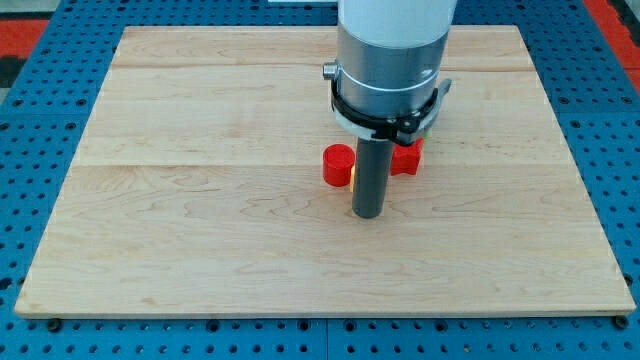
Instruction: Move the red circle into the group of yellow blocks
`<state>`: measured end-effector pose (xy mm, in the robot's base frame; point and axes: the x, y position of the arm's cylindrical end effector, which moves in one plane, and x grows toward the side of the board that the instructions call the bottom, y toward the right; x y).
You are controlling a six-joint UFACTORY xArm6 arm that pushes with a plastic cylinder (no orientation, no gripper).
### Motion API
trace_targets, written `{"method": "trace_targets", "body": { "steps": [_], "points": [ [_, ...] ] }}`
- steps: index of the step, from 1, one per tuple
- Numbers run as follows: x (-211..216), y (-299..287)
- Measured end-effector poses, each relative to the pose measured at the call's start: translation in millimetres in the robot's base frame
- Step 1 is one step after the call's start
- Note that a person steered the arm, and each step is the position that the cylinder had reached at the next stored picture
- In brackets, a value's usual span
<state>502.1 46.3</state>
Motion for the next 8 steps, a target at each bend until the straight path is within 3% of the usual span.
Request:
{"method": "trace_targets", "body": {
  "steps": [2,3,4,5,6,8],
  "points": [
    [-28.6,4.2],
    [3.0,-10.3],
    [30.5,-99.4],
    [12.9,-144.7],
    [-24.1,-125.5],
    [-46.9,-52.7]
  ]
}}
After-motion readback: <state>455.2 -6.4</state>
